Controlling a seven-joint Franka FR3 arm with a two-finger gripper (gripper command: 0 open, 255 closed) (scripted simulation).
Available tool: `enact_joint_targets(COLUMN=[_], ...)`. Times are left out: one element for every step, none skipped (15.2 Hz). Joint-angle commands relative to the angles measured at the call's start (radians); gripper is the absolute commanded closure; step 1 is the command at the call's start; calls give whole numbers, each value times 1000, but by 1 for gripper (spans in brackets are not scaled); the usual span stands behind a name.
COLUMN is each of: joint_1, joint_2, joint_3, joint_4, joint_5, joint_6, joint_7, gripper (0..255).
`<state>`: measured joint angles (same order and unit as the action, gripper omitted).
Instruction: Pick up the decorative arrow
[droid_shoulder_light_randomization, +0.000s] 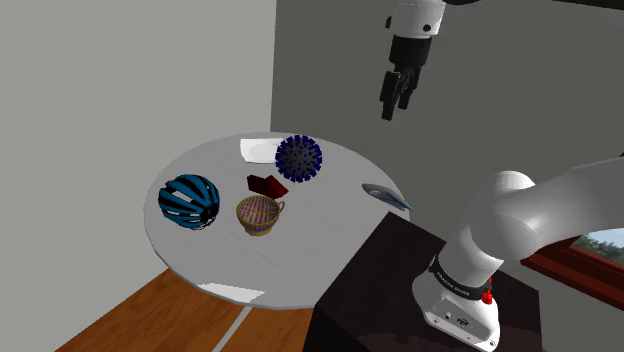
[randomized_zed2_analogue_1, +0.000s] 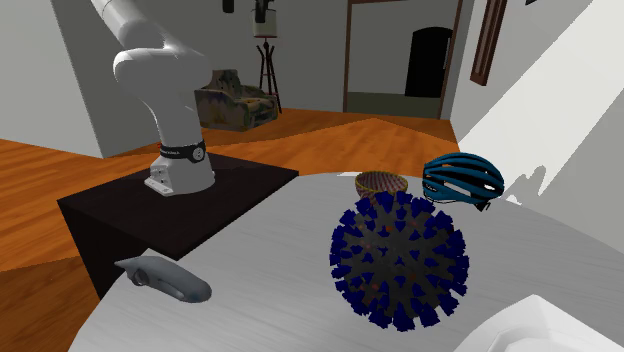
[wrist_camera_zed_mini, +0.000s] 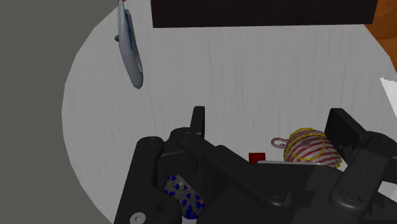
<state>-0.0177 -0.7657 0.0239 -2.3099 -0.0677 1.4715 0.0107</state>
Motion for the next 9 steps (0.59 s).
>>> enact_joint_targets(joint_1=[0,1,2,3,3,4,5,6,6], joint_2=[0,29,58,89,120,152,185,219,253], joint_3=[0,-1,-2,-3,-4,-4,-5,-5,-5], joint_4=[0,-5,-8,-10,-10,-9,-7,-4,1], joint_5=[0,1,2,4,5,6,7,8,10], joint_6=[0,29,58,87,114,142,169,195,221], joint_7=[0,0,-1,-1,-1,-2,-3,-3,-4], gripper=[0,0,0,0,0,0,0,0,0])
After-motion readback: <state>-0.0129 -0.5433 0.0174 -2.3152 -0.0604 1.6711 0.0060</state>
